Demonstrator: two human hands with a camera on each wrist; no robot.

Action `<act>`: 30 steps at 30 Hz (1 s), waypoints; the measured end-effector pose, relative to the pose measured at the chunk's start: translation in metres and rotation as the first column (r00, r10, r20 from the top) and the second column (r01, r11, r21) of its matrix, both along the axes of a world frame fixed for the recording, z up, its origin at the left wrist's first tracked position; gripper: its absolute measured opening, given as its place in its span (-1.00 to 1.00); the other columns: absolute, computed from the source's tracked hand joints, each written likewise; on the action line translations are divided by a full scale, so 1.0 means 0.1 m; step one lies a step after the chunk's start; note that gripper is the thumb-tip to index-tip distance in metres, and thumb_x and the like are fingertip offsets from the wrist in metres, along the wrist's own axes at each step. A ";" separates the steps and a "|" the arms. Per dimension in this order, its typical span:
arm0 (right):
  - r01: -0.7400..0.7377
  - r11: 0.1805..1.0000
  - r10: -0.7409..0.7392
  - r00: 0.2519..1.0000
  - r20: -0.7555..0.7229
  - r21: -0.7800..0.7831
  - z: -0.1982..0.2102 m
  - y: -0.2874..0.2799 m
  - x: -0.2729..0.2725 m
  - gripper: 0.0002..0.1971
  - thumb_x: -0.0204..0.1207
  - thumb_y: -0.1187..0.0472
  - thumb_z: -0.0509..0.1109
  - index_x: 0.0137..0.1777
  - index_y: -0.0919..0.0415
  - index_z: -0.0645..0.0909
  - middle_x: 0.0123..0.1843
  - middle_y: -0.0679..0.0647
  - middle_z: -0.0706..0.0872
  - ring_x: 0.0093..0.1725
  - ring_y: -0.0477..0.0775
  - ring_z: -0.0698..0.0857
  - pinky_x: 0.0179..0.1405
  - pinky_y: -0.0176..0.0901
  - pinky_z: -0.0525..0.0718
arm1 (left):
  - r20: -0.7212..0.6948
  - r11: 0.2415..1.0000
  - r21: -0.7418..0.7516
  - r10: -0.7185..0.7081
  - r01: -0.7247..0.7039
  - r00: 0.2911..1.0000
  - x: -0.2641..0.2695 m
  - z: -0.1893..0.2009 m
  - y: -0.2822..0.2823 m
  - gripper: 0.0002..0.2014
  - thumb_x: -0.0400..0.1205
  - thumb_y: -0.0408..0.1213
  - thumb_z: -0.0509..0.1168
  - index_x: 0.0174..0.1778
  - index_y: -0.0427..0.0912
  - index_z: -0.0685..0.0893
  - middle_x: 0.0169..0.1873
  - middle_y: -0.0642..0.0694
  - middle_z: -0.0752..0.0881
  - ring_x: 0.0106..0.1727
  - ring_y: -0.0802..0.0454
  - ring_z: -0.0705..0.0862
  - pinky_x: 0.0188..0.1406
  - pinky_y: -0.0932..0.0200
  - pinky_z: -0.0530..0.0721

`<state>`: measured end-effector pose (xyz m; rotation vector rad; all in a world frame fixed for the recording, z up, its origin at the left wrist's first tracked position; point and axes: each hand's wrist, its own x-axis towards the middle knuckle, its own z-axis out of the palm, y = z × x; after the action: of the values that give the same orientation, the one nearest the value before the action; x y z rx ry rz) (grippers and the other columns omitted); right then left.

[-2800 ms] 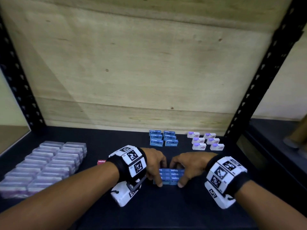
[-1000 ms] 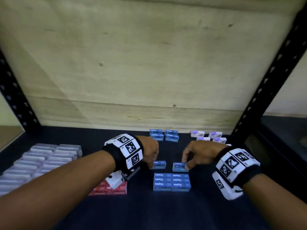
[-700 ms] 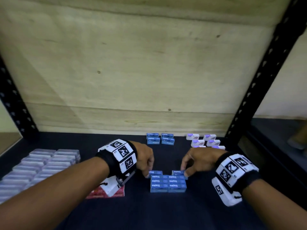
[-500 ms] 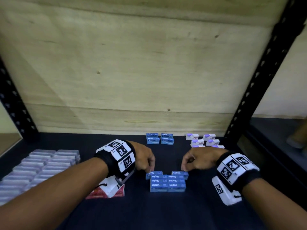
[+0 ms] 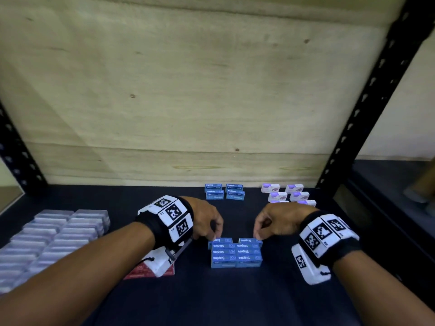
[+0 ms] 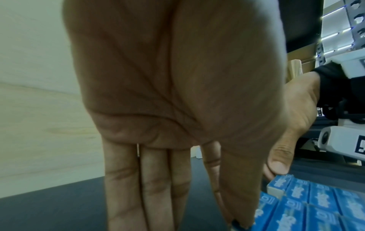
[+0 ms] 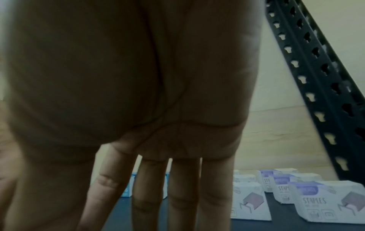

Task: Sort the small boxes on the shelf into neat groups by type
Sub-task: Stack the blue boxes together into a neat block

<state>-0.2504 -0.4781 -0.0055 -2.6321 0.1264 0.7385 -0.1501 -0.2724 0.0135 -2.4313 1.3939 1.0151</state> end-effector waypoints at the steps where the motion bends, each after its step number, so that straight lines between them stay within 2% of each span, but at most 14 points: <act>1: 0.003 1.000 -0.003 1.000 -0.004 -0.002 0.00 0.01 0.01 -0.96 0.51 0.05 0.51 -0.13 -0.12 0.79 -0.15 -0.28 0.81 0.04 -0.20 0.74 0.35 -0.08 0.62 | -0.001 1.000 -0.003 0.003 -0.003 1.000 0.00 0.00 0.00 -0.83 0.67 -0.10 0.31 0.16 0.07 0.68 -0.23 0.20 0.66 -0.21 0.13 0.74 0.20 0.05 0.68; 5: 0.011 1.000 -0.012 1.000 -0.010 -0.016 0.00 0.03 0.02 -0.95 0.49 0.00 0.51 -0.18 -0.17 0.79 -0.10 -0.27 0.82 0.08 -0.17 0.74 0.36 -0.02 0.62 | -0.002 1.000 -0.017 0.015 -0.015 1.000 -0.02 0.00 -0.01 -0.83 0.68 -0.10 0.30 0.16 0.07 0.68 -0.20 0.20 0.66 -0.22 0.13 0.74 0.13 0.11 0.69; 8: 0.014 1.000 -0.014 1.000 -0.008 -0.018 0.01 0.06 0.01 -0.96 0.50 0.00 0.51 -0.13 -0.13 0.80 -0.07 -0.24 0.83 0.09 -0.17 0.74 0.36 -0.03 0.62 | -0.006 0.999 -0.023 0.031 -0.031 1.000 -0.04 0.01 -0.02 -0.83 0.69 -0.09 0.29 0.18 0.06 0.67 -0.05 0.15 0.67 -0.13 0.08 0.77 0.02 0.19 0.67; 12: 0.018 0.999 -0.018 1.000 -0.002 -0.030 0.02 0.08 0.01 -0.94 0.51 -0.01 0.50 -0.10 -0.13 0.80 -0.06 -0.24 0.82 0.08 -0.17 0.73 0.33 -0.08 0.63 | -0.006 0.999 -0.026 0.036 -0.036 0.999 -0.05 0.01 -0.03 -0.81 0.69 -0.08 0.29 0.20 0.06 0.66 -0.08 0.17 0.64 -0.18 0.10 0.75 -0.01 0.20 0.66; 15: 0.013 0.999 -0.014 1.000 -0.004 -0.039 0.03 0.10 0.00 -0.95 0.51 -0.02 0.50 -0.10 -0.14 0.79 -0.12 -0.27 0.80 0.05 -0.18 0.72 0.31 -0.10 0.63 | -0.006 0.999 -0.028 0.042 -0.042 0.999 -0.07 0.03 -0.04 -0.78 0.70 -0.10 0.28 0.24 0.03 0.66 -0.08 0.16 0.60 -0.27 0.17 0.69 -0.21 0.32 0.62; 18: 0.008 0.999 -0.008 1.000 -0.008 -0.043 0.05 0.13 0.00 -0.95 0.52 -0.01 0.49 -0.08 -0.14 0.79 -0.17 -0.29 0.76 0.01 -0.20 0.70 0.28 -0.15 0.61 | 0.026 0.999 -0.033 0.015 -0.014 1.000 -0.10 0.06 -0.05 -0.76 0.72 -0.11 0.26 0.29 0.01 0.65 -0.11 0.17 0.59 -0.35 0.32 0.57 -0.37 0.40 0.49; 21: 0.003 0.999 -0.003 1.000 -0.006 -0.053 0.06 0.15 0.00 -0.93 0.53 -0.01 0.49 -0.05 -0.13 0.79 -0.16 -0.29 0.76 0.05 -0.17 0.71 0.28 -0.15 0.61 | 0.030 0.999 -0.033 0.004 -0.003 1.000 -0.11 0.07 -0.04 -0.75 0.72 -0.12 0.25 0.31 0.00 0.64 -0.16 0.20 0.57 -0.37 0.33 0.56 -0.41 0.42 0.47; 24: 0.013 0.998 -0.014 1.000 -0.009 -0.054 0.07 0.15 -0.01 -0.92 0.53 -0.01 0.49 -0.04 -0.12 0.79 -0.14 -0.29 0.76 0.07 -0.17 0.71 0.27 -0.15 0.61 | 0.026 0.999 -0.038 0.007 -0.006 1.000 -0.12 0.06 -0.03 -0.75 0.72 -0.11 0.25 0.31 0.01 0.64 -0.07 0.14 0.60 -0.36 0.31 0.58 -0.41 0.41 0.47; 28: 0.042 0.998 -0.043 0.999 -0.014 -0.041 0.07 0.17 -0.02 -0.93 0.52 0.05 0.47 -0.07 -0.12 0.78 -0.09 -0.26 0.79 0.04 -0.22 0.69 0.25 -0.23 0.58 | -0.011 0.998 -0.056 0.042 -0.043 0.999 -0.09 0.03 -0.02 -0.75 0.72 -0.11 0.26 0.30 0.01 0.63 -0.17 0.22 0.56 -0.20 0.09 0.71 -0.35 0.38 0.57; 30: 0.062 0.998 -0.062 0.998 -0.014 -0.024 0.07 0.17 0.00 -0.94 0.52 0.08 0.47 -0.07 -0.10 0.76 -0.09 -0.26 0.79 0.00 -0.24 0.68 0.18 -0.28 0.57 | -0.032 0.994 -0.065 0.083 -0.085 0.996 -0.06 0.01 -0.01 -0.76 0.71 -0.12 0.27 0.29 0.00 0.62 -0.21 0.20 0.56 -0.18 0.05 0.73 -0.32 0.36 0.62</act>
<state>-0.2502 -0.4609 0.0016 -2.6331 0.2210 0.7394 -0.1559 -0.2736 0.0148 -2.5531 1.3654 1.0424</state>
